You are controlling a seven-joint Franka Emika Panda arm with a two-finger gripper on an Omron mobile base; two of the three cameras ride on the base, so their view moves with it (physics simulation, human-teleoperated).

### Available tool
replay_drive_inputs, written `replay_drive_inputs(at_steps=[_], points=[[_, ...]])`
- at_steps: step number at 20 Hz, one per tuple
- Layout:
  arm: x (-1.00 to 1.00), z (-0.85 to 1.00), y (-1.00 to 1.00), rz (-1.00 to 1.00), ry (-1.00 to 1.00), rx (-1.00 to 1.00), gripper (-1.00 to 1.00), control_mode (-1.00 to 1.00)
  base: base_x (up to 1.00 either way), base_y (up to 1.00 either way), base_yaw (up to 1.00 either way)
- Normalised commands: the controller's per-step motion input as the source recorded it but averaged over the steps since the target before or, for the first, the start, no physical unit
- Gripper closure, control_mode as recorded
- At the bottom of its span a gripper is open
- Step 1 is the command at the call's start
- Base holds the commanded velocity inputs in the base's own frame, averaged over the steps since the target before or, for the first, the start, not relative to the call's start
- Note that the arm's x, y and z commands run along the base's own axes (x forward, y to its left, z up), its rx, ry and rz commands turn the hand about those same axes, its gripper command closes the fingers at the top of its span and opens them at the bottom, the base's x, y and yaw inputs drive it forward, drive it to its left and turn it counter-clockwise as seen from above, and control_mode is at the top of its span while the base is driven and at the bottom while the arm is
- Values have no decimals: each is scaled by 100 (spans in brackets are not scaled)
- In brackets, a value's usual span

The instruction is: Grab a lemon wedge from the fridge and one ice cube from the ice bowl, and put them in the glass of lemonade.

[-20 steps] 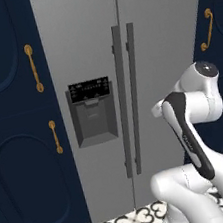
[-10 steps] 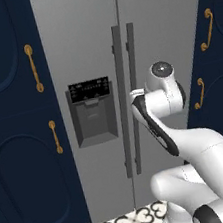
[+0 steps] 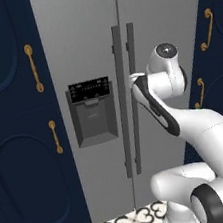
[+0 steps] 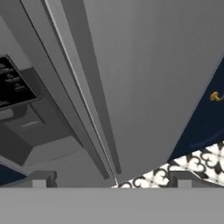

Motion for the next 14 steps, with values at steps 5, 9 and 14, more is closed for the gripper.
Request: replay_drive_inputs(at_steps=[5,9,14], points=[[92,-27,-1,10,-2,0,-100,-100,0,0,0],[73,-1,-16,7,-5,0,-100,-100,0,0,0],[43,-22,-22,0,0,-1,-100,-100,0,0,0]])
